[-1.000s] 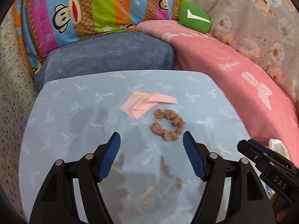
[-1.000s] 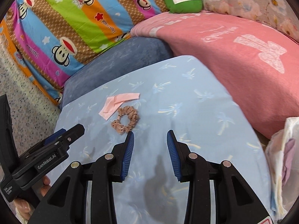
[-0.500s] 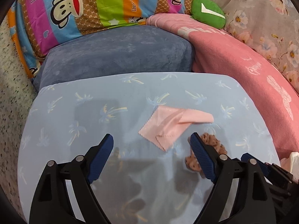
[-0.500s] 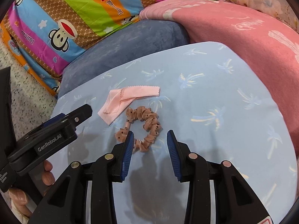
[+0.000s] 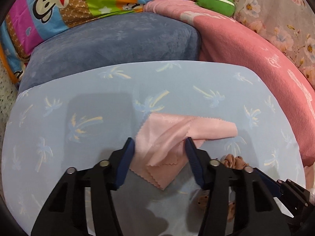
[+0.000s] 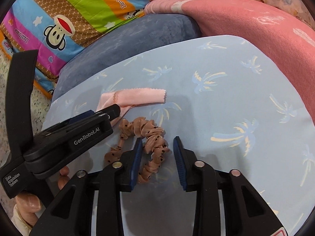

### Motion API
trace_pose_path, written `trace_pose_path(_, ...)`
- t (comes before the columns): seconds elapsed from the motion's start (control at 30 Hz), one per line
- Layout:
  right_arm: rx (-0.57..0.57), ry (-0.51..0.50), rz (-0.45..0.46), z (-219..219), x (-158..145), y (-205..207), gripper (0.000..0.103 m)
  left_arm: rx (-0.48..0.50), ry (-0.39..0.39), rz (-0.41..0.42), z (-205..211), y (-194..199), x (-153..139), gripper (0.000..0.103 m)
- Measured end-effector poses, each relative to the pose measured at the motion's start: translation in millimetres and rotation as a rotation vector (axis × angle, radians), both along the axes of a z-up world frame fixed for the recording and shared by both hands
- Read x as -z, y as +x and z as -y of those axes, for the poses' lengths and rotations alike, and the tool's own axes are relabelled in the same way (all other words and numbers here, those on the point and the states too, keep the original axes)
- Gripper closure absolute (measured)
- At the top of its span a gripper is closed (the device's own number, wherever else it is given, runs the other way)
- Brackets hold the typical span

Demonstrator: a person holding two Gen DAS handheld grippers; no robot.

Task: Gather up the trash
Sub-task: 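Grasp the pink tag with the left tool while the right tool grasps the brown scrunchie, then carry the pink tag and brown scrunchie over the white bin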

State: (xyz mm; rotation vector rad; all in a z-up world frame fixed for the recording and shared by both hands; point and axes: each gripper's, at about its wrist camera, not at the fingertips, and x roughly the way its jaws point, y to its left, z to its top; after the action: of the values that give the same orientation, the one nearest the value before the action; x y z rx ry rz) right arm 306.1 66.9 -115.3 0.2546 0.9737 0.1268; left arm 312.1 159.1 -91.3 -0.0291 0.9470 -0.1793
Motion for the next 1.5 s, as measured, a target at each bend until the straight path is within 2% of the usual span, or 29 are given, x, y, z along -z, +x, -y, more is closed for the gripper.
trace_pose_path(0.07, 0.005, -0.002, -0.004, 2, 1, -2, 0.087, 0.017, -0.003, 0.001, 3, -4, -1, 0.082)
trace_pose_path(0.13, 0.012, 0.016, -0.014, 7, 1, -6, 0.091, 0.03, -0.011, -0.005, 6, -7, -3, 0.098)
trace_pose_path(0.17, 0.019, 0.019, -0.017, 9, 0, -9, 0.091, 0.038, -0.021, -0.01, 7, -9, -4, 0.1)
trace_pose_path(0.33, 0.059, 0.028, -0.007, 27, -12, -31, 0.091, 0.065, -0.023, 0.018, 20, -28, -19, 0.1)
trace_pose_path(0.5, 0.122, 0.036, 0.039, 57, -40, -59, 0.091, 0.116, -0.044, 0.055, 42, -51, -43, 0.1)
trace_pose_path(0.73, 0.221, 0.036, 0.117, 107, -85, -112, 0.091, 0.206, -0.072, 0.117, 82, -93, -80, 0.1)
trace_pose_path(1.03, 0.34, 0.024, 0.18, 172, -120, -187, 0.091, 0.333, -0.093, 0.169, 142, -149, -110, 0.1)
trace_pose_path(1.23, 0.441, 0.006, 0.21, 220, -135, -240, 0.091, 0.425, -0.113, 0.172, 186, -180, -116, 0.1)
trace_pose_path(1.4, 0.538, 0.014, 0.222, 256, -133, -279, 0.091, 0.497, -0.118, 0.154, 221, -202, -112, 0.1)
trace_pose_path(1.5, 0.589, 0.038, 0.23, 275, -128, -299, 0.091, 0.537, -0.095, 0.137, 241, -211, -106, 0.1)
